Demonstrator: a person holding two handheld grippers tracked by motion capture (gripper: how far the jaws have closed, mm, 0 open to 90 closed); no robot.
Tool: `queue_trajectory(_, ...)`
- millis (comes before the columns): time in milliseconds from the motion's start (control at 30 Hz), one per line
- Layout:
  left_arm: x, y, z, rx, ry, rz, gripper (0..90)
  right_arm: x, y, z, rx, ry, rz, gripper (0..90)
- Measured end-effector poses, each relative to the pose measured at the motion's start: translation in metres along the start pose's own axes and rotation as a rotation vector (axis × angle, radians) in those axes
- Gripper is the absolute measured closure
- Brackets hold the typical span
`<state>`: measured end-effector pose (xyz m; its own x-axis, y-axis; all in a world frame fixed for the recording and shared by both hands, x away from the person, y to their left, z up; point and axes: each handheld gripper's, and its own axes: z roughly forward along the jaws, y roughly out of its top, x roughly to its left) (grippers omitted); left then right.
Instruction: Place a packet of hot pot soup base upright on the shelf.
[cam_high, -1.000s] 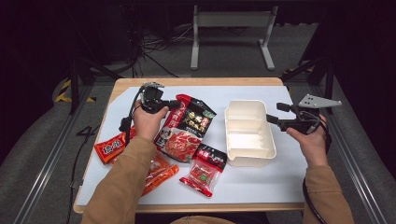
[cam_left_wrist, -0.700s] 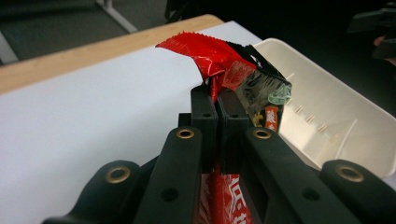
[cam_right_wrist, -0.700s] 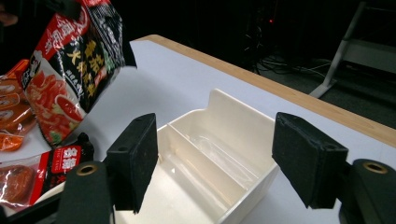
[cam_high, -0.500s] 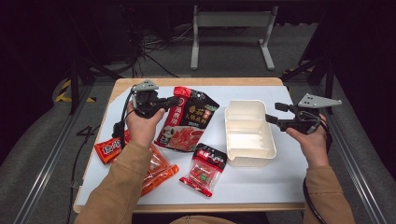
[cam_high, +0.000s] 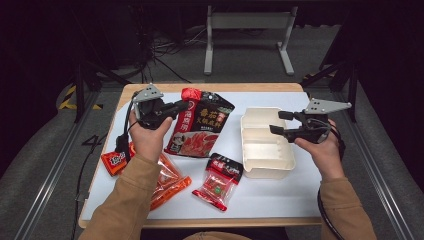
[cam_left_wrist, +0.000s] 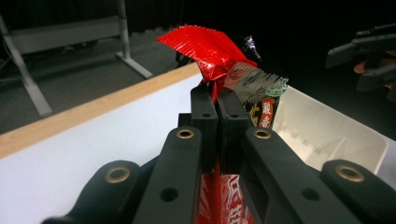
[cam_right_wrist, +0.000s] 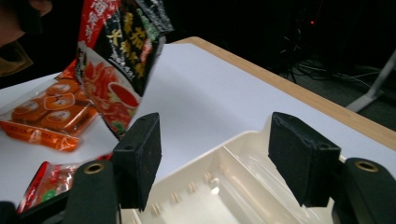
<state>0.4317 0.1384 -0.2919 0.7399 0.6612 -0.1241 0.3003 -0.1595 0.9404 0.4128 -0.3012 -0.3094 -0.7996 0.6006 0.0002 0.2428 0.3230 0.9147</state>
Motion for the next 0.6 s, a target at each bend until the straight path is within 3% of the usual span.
queue_trajectory(233,-0.002,0.004,-0.011,-0.057,0.012,0.013,87.9,0.019,0.023,0.012,-0.02,0.052,-0.04,34.7)
queue_trajectory(300,-0.004,0.005,-0.014,-0.073,0.001,0.014,87.9,0.025,0.034,0.018,-0.033,0.085,-0.049,34.5)
queue_trajectory(533,-0.009,0.006,-0.019,-0.113,-0.042,0.019,87.8,0.034,0.051,0.028,-0.027,0.116,-0.076,34.2)
queue_trajectory(600,-0.012,0.006,-0.022,-0.137,-0.073,0.038,87.7,0.036,0.055,0.031,-0.026,0.131,-0.079,34.2)
